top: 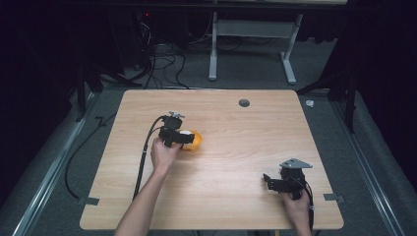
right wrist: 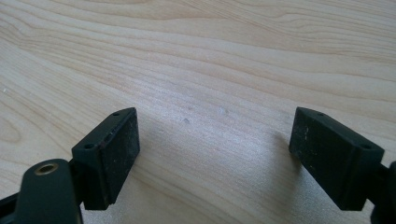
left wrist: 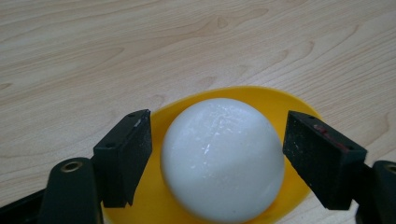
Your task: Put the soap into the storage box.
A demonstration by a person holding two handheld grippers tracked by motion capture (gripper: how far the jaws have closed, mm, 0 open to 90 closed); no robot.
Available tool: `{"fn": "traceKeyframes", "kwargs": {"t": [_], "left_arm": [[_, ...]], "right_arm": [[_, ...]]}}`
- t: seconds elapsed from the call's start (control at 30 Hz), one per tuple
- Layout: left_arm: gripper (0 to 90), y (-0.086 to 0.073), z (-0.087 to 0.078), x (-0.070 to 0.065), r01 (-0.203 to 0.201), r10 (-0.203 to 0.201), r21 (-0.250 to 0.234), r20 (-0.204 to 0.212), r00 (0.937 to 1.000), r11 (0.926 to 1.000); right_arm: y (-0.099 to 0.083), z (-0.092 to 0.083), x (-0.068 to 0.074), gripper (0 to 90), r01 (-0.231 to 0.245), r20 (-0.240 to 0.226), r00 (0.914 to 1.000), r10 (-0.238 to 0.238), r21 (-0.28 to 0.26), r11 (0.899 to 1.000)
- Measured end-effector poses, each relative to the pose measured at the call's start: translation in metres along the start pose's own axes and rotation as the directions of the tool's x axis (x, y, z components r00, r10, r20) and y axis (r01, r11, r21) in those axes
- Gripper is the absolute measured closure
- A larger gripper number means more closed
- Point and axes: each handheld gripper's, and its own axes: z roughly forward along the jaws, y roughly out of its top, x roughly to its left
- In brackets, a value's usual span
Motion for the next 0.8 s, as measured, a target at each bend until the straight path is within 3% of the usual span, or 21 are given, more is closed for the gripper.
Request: {"fn": "traceKeyframes", "kwargs": {"t": [0.8], "left_arm": [[23.1, -0.007, -0.032, 0.002, -0.019, 0.02, -0.097, 0.013, 0.9997, 0.9952]], "right_arm": [[0.0, 0.0, 0.0, 17.0, 0.001, 0.001, 1.0, -0.001, 0.0, 1.0]]}}
